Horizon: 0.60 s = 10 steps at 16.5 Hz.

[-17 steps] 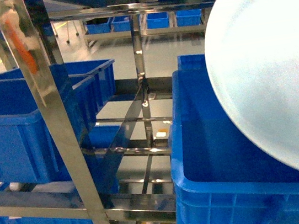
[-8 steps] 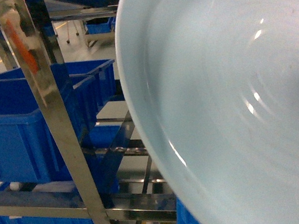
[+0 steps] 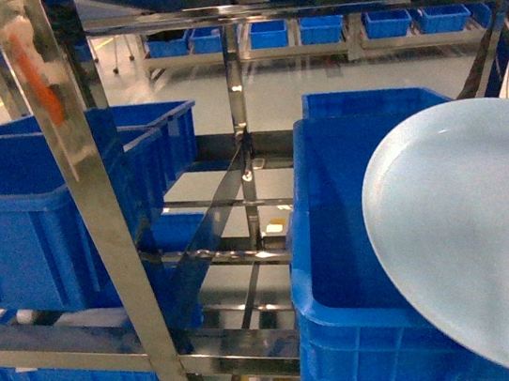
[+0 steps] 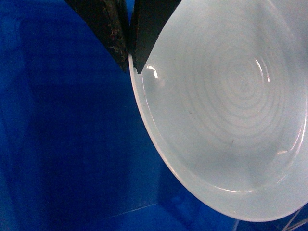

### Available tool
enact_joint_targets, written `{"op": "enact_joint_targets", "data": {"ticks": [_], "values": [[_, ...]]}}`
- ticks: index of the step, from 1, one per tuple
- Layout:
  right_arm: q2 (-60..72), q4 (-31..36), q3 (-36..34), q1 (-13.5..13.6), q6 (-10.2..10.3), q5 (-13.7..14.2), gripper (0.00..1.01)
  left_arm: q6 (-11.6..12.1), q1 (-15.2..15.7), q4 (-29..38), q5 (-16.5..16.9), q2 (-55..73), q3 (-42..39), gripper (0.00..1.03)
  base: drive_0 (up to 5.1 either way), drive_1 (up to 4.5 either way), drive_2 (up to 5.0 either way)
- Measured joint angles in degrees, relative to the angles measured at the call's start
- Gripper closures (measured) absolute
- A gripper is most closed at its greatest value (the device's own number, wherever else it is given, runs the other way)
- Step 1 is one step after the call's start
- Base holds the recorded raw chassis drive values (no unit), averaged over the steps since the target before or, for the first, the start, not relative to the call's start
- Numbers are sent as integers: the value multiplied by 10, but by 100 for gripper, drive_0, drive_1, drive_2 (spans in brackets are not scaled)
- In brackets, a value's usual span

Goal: Place blue tray on left shelf second layer neatly

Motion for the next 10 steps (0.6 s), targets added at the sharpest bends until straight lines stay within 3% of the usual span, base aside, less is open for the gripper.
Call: {"op": "enact_joint_targets", "data": {"ticks": [3,8,10], "values": [[64,62,15,-4,29,51,99,0,0,0,0,0,0,5,0,0,0],[158,189,29,-22,73,178,99,0,0,0,0,0,0,5,0,0,0],[179,198,35,-22,82,185,99,0,0,0,0,0,0,5,0,0,0]]}}
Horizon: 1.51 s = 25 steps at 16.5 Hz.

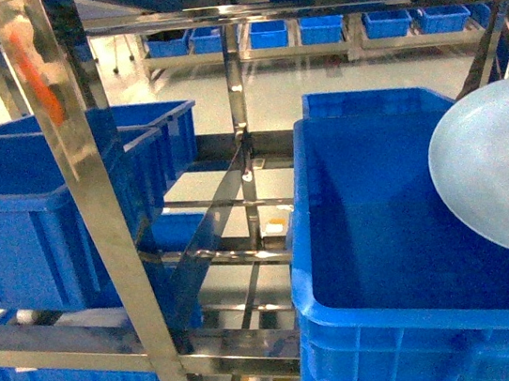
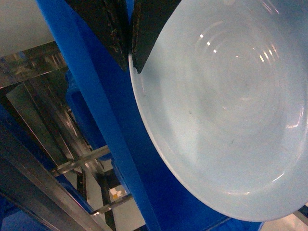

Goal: Place blue tray on left shelf second layer neatly

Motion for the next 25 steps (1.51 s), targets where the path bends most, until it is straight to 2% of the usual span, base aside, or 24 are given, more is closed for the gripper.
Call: {"op": "enact_joint_targets", "data": {"ticks": [1,3,5,9,12,13,15,17,18,20,21,22,23,24,25], "values": [[26,18,5,8,0,5,99,0,0,0,0,0,0,5,0,0,0],[56,24,26,12,-5,0,99,0,0,0,0,0,0,5,0,0,0],[91,24,56,16,-5,-24,97,0,0,0,0,0,0,5,0,0,0],[50,9,47,29,-9,-71,48,0,0,0,0,0,0,5,0,0,0],[22,0,31,30,-11,-76,41,0,0,0,0,0,0,5,0,0,0],[-39,-28,-7,28,-16,-87,28,0,0,0,0,0,0,5,0,0,0],[-181,-130,-75,6,-26,-120,3,0,0,0,0,0,0,5,0,0,0],[-328,-261,-99,-10,-52,-155,3,0,0,0,0,0,0,5,0,0,0],[-401,-330,-99,-16,-77,-158,3,0,0,0,0,0,0,5,0,0,0],[-501,-494,-92,-42,-146,-179,3,0,0,0,0,0,0,5,0,0,0],[-513,-555,-81,-56,-182,-190,3,0,0,0,0,0,0,5,0,0,0],[-502,-582,-71,-76,-225,-203,3,0,0,0,0,0,0,5,0,0,0],[-500,-544,-73,-58,-260,-163,3,0,0,0,0,0,0,5,0,0,0],[-507,-510,-82,-49,-274,-158,4,0,0,0,1,0,0,5,0,0,0],[-588,-305,-176,-34,-274,-118,16,0,0,0,0,0,0,5,0,0,0]]}}
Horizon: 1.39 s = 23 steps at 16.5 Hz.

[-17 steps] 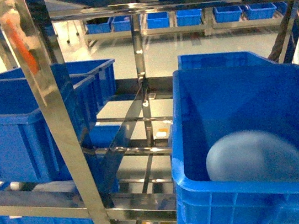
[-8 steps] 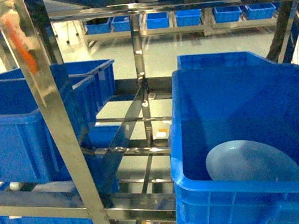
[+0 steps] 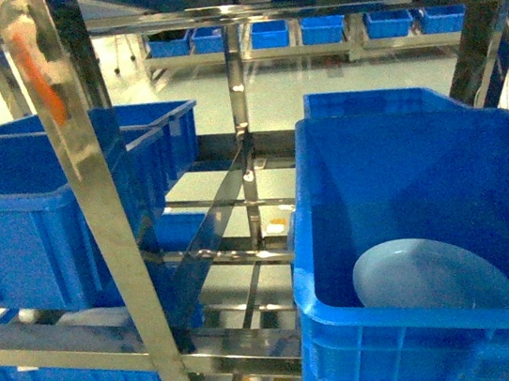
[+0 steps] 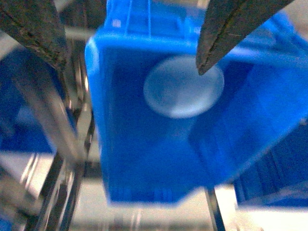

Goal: Place blue tray on left shelf second layer neatly

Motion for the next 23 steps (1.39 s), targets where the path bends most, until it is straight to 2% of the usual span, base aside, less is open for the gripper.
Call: {"op": "enact_joint_targets", "data": {"ticks": [1,2,3,4,5,6,7,11,12,13,23], "values": [[-71,125,-71,13,0,10,29,0,1,-1,1,0,0,5,0,0,0],[-84,204,-92,26,0,32,42,0,0,1,2,0,0,5,0,0,0],[-96,226,-94,78,1,82,55,0,0,0,0,0,0,5,0,0,0],[-115,222,-101,94,0,81,70,0,0,-1,1,0,0,5,0,0,0],[-120,214,-109,89,0,94,83,0,0,-1,0,0,0,5,0,0,0],[-132,208,-117,90,0,93,95,0,0,0,1,0,0,5,0,0,0],[-135,205,-118,90,0,93,100,0,0,0,1,0,0,5,0,0,0],[-160,194,-123,90,1,93,99,0,0,0,1,0,0,5,0,0,0],[-190,172,-138,90,1,93,99,0,0,0,1,0,0,5,0,0,0],[-245,102,-140,90,1,93,99,0,0,-1,1,0,0,5,0,0,0],[-267,104,-140,90,1,93,99,0,0,0,1,0,0,5,0,0,0]]}}
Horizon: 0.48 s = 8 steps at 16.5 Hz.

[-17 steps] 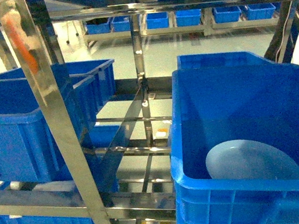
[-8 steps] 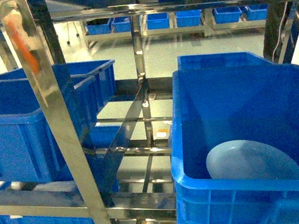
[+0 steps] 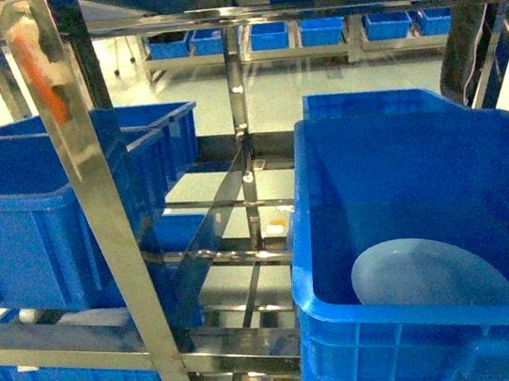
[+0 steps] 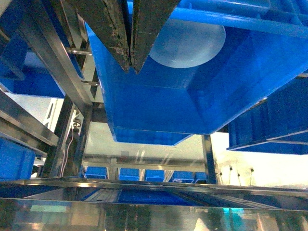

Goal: Place blue tray on left shelf second layer neatly

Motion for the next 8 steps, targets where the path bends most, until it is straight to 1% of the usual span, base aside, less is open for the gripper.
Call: {"op": "enact_joint_targets", "data": {"ticks": [6,7,8], "values": [[0,0,0,0,0,0,99,0,0,0,0,0,0,5,0,0,0],[0,0,0,0,0,0,92,0,0,0,0,0,0,5,0,0,0],[0,0,0,0,0,0,83,0,0,0,0,0,0,5,0,0,0]]}}
